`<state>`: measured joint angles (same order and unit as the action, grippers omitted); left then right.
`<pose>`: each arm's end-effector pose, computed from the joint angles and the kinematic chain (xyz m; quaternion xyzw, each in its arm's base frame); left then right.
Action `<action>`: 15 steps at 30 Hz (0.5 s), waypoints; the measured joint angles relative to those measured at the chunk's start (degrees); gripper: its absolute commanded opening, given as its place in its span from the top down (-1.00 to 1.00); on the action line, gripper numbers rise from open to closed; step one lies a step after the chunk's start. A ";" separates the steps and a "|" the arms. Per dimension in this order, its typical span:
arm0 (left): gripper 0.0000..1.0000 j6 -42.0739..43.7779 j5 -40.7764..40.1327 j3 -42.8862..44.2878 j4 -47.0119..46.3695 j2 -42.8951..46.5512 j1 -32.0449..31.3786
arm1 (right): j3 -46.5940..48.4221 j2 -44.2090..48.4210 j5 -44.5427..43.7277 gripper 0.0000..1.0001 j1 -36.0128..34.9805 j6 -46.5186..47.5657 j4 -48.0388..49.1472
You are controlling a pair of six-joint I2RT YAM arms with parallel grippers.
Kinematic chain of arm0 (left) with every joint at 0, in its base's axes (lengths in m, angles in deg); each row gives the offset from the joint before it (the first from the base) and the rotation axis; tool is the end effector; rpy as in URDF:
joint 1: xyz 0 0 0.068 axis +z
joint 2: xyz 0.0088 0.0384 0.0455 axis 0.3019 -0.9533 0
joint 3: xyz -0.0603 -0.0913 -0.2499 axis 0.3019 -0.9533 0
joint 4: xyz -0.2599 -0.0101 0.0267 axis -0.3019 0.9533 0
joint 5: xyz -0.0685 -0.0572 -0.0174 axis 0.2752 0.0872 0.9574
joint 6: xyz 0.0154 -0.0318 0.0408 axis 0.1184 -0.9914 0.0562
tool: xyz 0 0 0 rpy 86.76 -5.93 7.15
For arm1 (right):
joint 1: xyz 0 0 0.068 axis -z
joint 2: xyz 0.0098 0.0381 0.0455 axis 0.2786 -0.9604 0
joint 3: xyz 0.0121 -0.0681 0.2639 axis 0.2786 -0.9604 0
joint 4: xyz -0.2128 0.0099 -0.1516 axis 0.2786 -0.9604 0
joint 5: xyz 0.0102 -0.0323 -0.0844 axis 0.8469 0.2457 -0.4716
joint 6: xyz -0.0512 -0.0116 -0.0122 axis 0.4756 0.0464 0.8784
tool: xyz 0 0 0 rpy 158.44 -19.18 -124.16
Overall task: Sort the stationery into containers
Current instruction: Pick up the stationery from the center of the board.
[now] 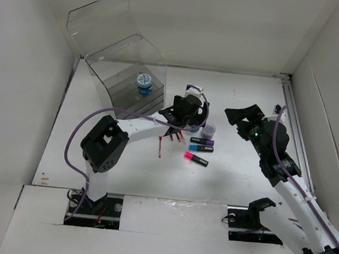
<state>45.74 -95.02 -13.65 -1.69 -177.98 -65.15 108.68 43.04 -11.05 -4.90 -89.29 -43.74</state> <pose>0.2996 -0.3130 0.2408 0.1154 0.8382 -0.1968 0.4954 0.1802 0.0655 0.3201 0.2369 0.7291 0.3495 0.5386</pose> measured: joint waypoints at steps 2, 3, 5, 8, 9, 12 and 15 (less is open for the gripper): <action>-0.81 0.33 0.00 1.05 -0.13 -0.96 0.00 | 0.00 0.00 -0.04 -0.83 0.00 0.00 0.02; -0.81 0.39 0.00 1.42 -0.15 -1.46 0.00 | 0.00 0.02 -0.04 -0.83 0.00 0.00 0.00; -0.81 0.52 0.04 2.19 -0.11 -2.80 0.00 | 0.00 0.09 -0.02 -0.85 0.00 0.00 0.00; -0.81 0.90 0.37 2.78 -0.07 -4.85 0.00 | 0.00 0.35 -0.04 -0.85 0.00 0.00 0.00; -0.81 1.01 0.57 2.86 -0.07 -5.44 0.00 | 0.00 0.42 0.00 -0.85 0.00 0.00 0.02; -0.76 1.18 0.96 2.86 0.33 -6.78 0.00 | 0.00 0.46 0.00 -0.85 0.00 0.00 0.02; -0.54 1.31 1.11 2.91 0.35 -7.45 0.00 | 0.00 0.48 0.00 -0.85 0.00 0.00 0.00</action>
<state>47.05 -93.91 -10.74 -1.34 -185.43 -65.15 108.68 43.53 -11.05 -4.90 -89.29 -43.74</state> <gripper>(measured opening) 0.841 0.923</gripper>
